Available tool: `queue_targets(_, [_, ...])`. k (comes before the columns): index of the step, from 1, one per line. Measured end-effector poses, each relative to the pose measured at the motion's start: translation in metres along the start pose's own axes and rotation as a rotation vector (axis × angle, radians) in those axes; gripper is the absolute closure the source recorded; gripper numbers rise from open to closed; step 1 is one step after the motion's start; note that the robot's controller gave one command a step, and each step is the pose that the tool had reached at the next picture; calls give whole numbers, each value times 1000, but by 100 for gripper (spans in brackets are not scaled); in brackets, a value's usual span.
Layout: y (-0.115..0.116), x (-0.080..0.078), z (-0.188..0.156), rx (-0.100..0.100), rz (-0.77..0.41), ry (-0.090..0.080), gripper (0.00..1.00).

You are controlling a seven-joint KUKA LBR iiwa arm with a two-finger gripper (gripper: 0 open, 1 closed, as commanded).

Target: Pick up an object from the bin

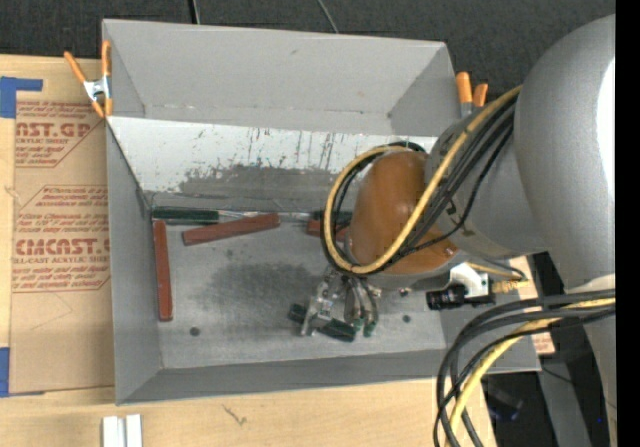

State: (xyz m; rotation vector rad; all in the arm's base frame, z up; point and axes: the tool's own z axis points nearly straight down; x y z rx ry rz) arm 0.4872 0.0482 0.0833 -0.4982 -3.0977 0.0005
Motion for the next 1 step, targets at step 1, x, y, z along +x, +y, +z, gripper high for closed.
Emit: queue_targets(1, [-1, 2, -21, 2, 0, 6, 100])
